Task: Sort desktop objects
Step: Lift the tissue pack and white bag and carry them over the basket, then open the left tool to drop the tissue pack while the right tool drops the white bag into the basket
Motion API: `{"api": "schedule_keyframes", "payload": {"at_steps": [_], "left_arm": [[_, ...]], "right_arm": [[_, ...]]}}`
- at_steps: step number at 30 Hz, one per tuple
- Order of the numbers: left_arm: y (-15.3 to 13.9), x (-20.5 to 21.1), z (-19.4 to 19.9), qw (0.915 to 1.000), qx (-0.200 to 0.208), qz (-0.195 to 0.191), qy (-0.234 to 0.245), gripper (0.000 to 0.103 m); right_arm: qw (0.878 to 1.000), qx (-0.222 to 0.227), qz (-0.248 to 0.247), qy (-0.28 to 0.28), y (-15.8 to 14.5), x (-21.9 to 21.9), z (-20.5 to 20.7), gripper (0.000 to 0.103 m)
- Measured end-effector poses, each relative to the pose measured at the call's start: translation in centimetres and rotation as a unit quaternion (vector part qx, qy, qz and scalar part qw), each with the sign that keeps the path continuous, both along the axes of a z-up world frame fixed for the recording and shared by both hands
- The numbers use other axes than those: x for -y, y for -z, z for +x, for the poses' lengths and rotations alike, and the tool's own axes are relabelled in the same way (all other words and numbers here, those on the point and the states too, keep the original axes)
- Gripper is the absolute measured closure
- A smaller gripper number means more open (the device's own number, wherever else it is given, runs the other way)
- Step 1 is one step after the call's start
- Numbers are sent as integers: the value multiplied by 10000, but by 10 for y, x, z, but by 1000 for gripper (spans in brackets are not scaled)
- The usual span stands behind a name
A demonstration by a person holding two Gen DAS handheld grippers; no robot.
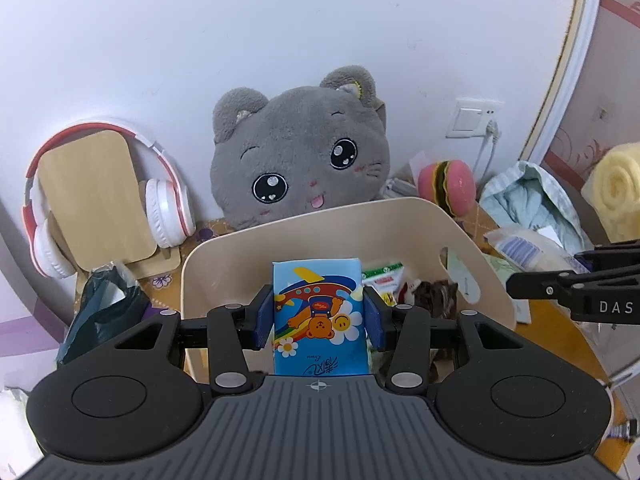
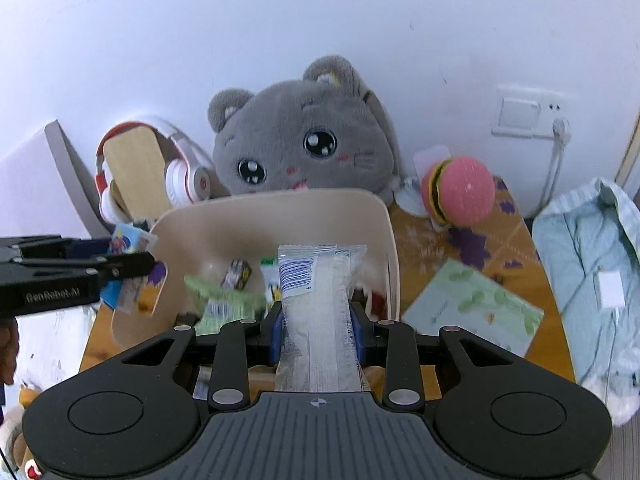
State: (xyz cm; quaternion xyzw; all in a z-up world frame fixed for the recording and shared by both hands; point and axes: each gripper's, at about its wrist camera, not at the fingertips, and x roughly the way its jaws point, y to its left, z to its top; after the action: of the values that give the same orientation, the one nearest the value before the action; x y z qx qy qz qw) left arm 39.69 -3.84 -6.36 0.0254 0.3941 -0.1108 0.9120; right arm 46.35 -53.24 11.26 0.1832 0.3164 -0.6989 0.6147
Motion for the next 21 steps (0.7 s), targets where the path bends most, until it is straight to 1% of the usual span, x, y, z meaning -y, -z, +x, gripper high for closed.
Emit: {"api": "schedule_keyframes", "payload": {"at_steps": [1, 2, 4, 8, 11, 15, 20, 21], "left_arm": [[2, 1, 4, 10000, -30, -15, -29, 56], [5, 1, 8, 10000, -64, -35, -58, 56], [12, 3, 16, 9999, -130, -38, -94, 56], [29, 3, 29, 9993, -297, 95, -209, 56], [44, -1, 37, 9982, -473, 141, -353, 56], [63, -2, 44, 9967, -658, 269, -400, 56], [83, -3, 50, 9946, -838, 389, -478, 56], [84, -3, 49, 9949, -797, 356, -512, 56]], "right_arm": [[10000, -11, -11, -8, -1, 5, 0, 73], [9998, -34, -22, 193, 1, 10, 1, 73], [9997, -45, -14, 239, 2, 23, -2, 73], [9992, 25, 87, 402, 10, 46, -10, 73], [9987, 80, 241, 451, 21, 61, -15, 73], [9974, 62, 427, 569, 40, 75, -20, 73], [9951, 133, 645, 735, 59, 86, -28, 73], [9946, 149, 684, 768, 62, 88, -30, 73]]}}
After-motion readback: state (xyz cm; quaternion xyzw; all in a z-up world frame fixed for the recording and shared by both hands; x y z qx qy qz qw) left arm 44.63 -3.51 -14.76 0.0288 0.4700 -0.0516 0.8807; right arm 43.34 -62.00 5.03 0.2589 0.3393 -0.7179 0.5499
